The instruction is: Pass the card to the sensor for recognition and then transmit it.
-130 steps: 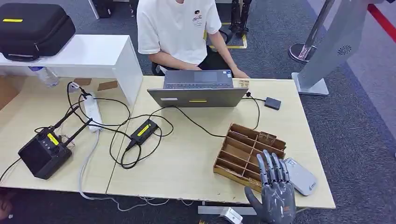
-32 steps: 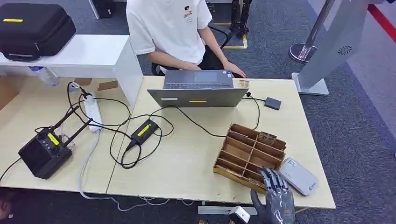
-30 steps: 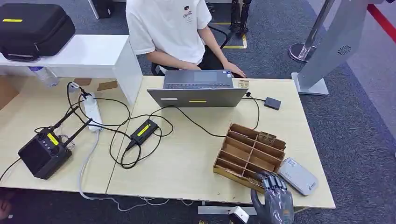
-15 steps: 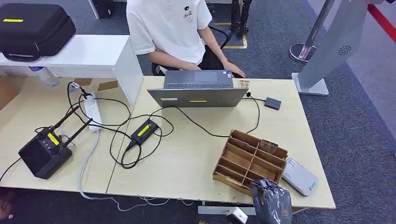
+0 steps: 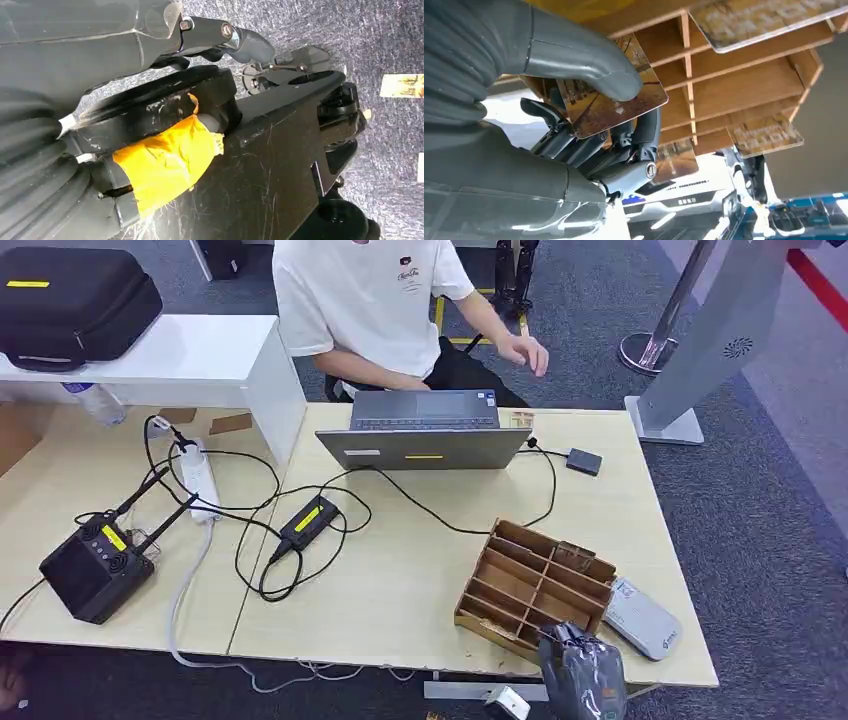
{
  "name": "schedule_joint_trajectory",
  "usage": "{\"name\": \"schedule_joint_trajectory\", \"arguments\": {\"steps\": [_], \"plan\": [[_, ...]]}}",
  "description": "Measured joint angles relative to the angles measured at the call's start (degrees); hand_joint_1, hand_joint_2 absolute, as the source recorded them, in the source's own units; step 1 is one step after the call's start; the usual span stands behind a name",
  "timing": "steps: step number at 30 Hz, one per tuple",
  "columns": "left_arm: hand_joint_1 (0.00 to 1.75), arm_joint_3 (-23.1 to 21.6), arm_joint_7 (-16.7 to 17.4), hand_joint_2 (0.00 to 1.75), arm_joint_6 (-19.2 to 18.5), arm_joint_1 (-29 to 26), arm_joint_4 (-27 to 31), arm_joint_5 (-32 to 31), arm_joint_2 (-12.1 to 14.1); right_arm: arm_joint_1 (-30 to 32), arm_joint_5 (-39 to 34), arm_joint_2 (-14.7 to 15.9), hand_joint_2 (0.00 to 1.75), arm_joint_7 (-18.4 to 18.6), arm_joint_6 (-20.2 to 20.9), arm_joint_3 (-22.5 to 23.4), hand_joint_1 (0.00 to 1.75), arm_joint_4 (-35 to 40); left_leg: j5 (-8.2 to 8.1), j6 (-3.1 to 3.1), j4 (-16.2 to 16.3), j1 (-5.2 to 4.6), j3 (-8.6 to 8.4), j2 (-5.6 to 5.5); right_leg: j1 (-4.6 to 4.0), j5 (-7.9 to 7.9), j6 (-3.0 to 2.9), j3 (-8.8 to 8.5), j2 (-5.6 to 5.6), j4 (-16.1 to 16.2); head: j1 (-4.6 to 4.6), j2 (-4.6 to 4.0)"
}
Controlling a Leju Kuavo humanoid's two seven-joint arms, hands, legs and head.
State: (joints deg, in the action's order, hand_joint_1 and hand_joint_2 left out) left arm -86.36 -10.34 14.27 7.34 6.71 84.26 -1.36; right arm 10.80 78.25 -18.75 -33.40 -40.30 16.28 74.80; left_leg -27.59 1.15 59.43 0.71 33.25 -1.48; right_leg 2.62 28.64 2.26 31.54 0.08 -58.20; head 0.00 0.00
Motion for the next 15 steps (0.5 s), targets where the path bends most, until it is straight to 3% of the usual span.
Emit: {"name": "schedule_joint_trajectory", "arguments": {"steps": [3, 8, 15], "plan": [[0.0, 0.0, 0.22, 1.75, 0.02, 0.08, 0.0, -0.74, -0.02, 0.03, -1.31, 0.0, 1.75, -0.11, 0.0, -0.28, 1.75, 1.53, 0.0, 0.0, 0.0, 0.0, 0.01, 0.0, 0.0, 0.0, 0.0, 0.0, 0.0, 0.0, 0.02, 0.0], [0.0, 0.0, 0.5, 1.75, -0.13, 0.16, 0.0, -1.66, -0.02, -0.46, -3.52, 0.5, 1.75, 2.73, 0.0, -2.36, 1.75, 4.81, 0.0, 0.0, 0.0, 0.0, 0.01, 0.02, 0.0, -0.01, -0.01, 0.0, 0.01, -0.01, 0.0, 0.0], [0.0, 0.0, 0.57, 1.75, -0.59, 0.22, 0.0, -2.45, 0.02, -3.49, -8.04, 6.31, 1.75, 12.93, 0.02, -9.31, 1.75, 8.26, 0.05, 0.01, 0.02, -0.01, 0.02, 0.02, 0.01, -0.11, 0.01, 0.01, 0.01, 0.0, 0.02, 0.0]]}}
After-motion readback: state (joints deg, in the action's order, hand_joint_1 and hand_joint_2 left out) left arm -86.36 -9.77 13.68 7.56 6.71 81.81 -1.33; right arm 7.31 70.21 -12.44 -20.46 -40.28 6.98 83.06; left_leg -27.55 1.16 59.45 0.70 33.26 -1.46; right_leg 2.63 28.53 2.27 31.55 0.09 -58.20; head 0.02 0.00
